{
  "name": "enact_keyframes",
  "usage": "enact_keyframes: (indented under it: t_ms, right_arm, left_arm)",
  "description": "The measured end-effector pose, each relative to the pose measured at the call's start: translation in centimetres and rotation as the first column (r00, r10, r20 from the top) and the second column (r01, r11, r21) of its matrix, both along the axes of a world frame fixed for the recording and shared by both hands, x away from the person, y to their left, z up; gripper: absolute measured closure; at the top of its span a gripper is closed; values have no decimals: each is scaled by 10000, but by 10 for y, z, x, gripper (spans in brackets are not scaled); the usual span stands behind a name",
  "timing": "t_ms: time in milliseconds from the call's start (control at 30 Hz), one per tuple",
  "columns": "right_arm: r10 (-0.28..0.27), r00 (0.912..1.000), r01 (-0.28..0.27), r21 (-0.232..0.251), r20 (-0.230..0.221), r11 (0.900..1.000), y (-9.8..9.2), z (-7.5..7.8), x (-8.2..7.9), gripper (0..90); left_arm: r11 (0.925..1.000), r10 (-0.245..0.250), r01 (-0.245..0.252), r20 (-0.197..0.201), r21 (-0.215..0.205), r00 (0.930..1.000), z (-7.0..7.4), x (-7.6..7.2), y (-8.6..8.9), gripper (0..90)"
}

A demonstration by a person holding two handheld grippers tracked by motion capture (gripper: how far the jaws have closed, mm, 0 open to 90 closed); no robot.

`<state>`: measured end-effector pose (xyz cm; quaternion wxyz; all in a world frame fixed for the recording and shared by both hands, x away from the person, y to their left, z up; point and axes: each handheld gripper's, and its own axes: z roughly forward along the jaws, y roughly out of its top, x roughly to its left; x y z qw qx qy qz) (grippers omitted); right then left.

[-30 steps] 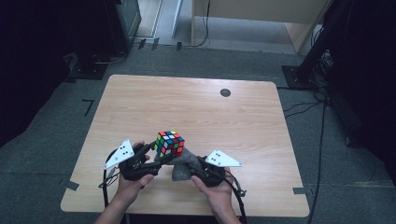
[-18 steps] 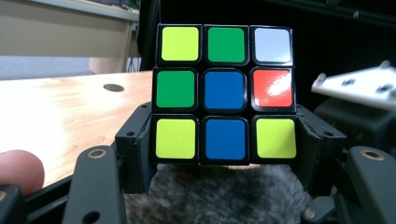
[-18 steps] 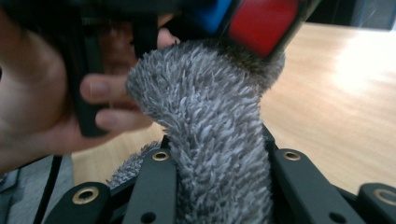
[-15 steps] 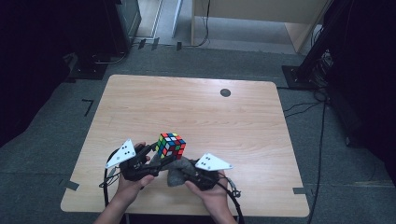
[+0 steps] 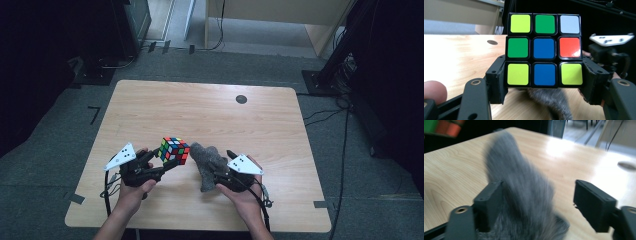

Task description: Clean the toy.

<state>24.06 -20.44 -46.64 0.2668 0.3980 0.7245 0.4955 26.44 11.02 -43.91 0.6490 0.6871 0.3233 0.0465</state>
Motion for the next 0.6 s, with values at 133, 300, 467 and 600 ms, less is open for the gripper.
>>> enact_keyframes:
  t_ms: [133,300,467,600]
  right_arm:
    - [787,9947,-795,85,659,9968,6,11,-6,166]
    - [2271,9591,-2213,-530,1690,9738,28,12,-17,145]
    - [2479,9357,-2281,-1056,2510,9679,38,9,-22,156]
    - [2742,9062,-2403,-1417,3219,9603,41,7,-24,183]
  left_arm:
    - [9997,-227,229,-210,87,9995,0,1,-4,346]
    - [9948,-902,922,-478,427,9948,1,-2,-16,346]
    - [9869,-1511,1560,-1023,420,9832,2,-2,-25,345]
    - [9819,-1738,1828,-1471,503,9737,0,-1,-31,345]
